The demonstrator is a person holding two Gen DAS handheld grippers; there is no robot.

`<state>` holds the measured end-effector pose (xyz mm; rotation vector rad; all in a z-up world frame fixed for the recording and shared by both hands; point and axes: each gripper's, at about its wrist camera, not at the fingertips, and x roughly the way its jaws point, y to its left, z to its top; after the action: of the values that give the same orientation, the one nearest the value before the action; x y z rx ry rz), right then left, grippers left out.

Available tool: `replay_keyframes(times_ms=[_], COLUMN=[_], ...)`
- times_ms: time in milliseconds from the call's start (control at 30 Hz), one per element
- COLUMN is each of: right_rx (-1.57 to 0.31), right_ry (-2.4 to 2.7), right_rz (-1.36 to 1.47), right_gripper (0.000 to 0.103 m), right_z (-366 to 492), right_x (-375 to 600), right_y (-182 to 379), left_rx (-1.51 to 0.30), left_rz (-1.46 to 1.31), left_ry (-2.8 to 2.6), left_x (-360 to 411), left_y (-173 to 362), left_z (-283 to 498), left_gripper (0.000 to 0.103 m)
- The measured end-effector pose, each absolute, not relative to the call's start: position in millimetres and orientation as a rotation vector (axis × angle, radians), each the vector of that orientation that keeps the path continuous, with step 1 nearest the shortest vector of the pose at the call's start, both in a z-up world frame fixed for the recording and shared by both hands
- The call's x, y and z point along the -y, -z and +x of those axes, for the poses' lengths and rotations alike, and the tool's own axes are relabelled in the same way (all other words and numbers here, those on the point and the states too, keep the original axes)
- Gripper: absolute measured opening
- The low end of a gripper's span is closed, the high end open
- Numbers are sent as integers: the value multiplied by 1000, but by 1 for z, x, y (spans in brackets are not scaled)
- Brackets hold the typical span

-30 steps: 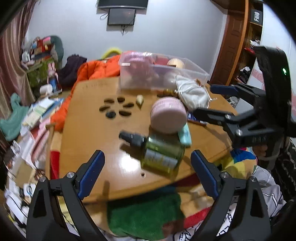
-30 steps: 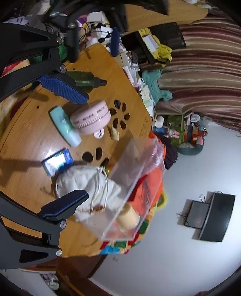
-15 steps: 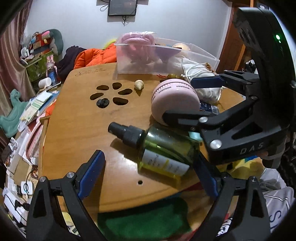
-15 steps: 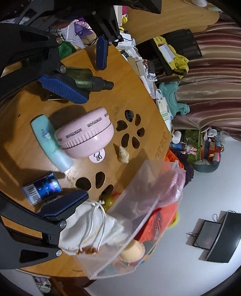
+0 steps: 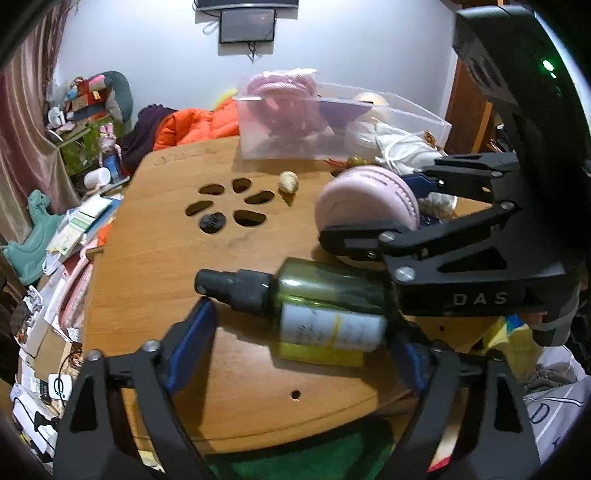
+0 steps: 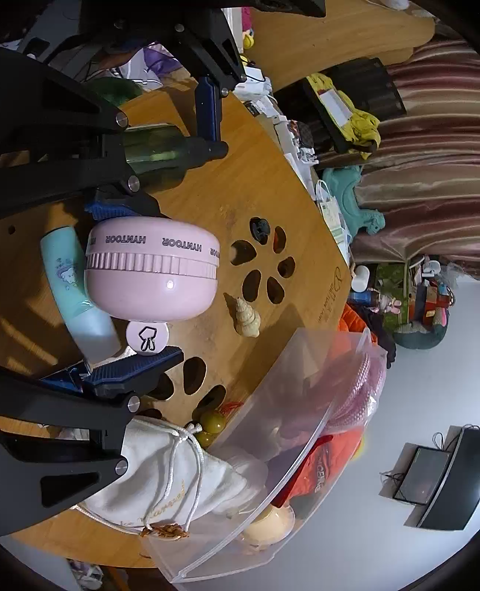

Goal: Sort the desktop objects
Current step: 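Grasp the green spray bottle with left gripper while right grasps pink round device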

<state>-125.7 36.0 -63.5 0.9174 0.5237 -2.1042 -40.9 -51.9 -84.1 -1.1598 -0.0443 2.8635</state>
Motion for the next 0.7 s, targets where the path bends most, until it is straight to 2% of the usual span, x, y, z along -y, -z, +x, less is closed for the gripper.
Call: replay_keyframes(times_ms=[133,433,700], right_rx=[-524,-519,-489], right_ry=[2108,2139,2197], right_rz=[896,849,806], right_gripper=[55,55,55], right_z=[-122,-113,-111], right_x=[-38,-43,-62], right_y=[60,49,29], left_rx=[60,105,106], left_rz=[-1153,-1138,-1037], left_ry=[-2878,-2908,-2955], left_x=[56,59,60], left_y=[83,81,55], left_z=[-44,-44,-41], left_gripper=[73,73,73])
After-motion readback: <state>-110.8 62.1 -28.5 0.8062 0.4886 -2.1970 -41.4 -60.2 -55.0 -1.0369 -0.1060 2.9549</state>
